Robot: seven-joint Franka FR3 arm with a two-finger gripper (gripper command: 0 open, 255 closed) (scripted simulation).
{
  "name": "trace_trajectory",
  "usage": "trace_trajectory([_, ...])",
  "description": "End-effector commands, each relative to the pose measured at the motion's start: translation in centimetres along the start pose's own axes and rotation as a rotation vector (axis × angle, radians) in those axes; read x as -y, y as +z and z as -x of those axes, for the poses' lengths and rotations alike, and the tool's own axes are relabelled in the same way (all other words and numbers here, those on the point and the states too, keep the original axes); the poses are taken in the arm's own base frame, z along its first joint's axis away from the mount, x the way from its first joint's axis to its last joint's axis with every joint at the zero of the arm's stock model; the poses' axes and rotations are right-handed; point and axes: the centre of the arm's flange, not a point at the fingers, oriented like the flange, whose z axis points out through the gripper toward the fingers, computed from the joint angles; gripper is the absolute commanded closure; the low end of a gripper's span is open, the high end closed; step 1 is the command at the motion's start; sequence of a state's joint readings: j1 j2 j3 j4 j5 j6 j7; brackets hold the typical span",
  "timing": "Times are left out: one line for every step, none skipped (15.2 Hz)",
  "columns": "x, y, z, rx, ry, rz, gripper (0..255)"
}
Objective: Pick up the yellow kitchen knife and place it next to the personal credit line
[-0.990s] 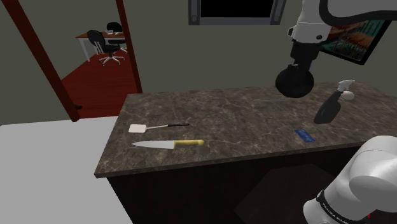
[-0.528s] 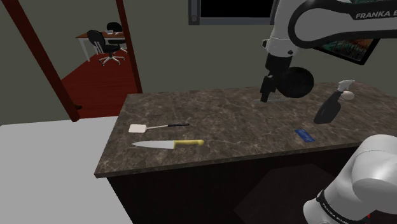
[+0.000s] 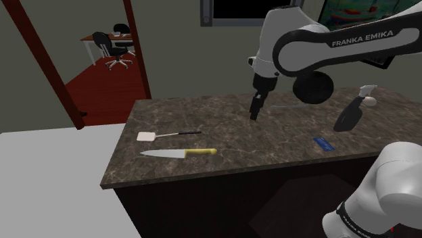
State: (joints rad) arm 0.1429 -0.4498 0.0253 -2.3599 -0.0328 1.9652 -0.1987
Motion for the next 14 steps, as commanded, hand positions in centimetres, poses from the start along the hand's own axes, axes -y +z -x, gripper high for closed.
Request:
trace_trajectory([1.0,1.2,-1.9,-0.018,-0.049,0.004,0])
trace_trajectory([1.7,1.8,-2.8,-0.025,-0.072,0.006,0])
trace_trajectory([2.4,2.4,-3.6,-0.033,-0.096,0.007,0])
trace_trajectory([3.1,3.0,-4.5,-0.041,-0.12,0.009,0])
trace_trajectory([3.8,3.6,-5.3,-0.048,-0.143,0.011,0])
trace_trajectory([4.5,4.2,-6.1,-0.056,-0.167,0.013,0])
trace_trajectory([5.3,4.7,-6.9,-0.064,-0.191,0.015,0])
trace_trajectory([6.0,5.3,-7.7,-0.071,-0.214,0.017,0])
trace_trajectory([6.8,5.9,-8.5,-0.079,-0.238,0.019,0])
trace_trajectory([7.6,6.4,-9.3,-0.087,-0.262,0.021,0])
trace_trajectory([8.5,7.0,-10.0,-0.094,-0.285,0.022,0])
trace_trajectory([9.3,7.5,-10.8,-0.102,-0.309,0.024,0])
trace_trajectory([10.2,8.1,-11.5,-0.11,-0.333,0.026,0])
trace_trajectory([11.0,8.6,-12.2,-0.117,-0.356,0.028,0])
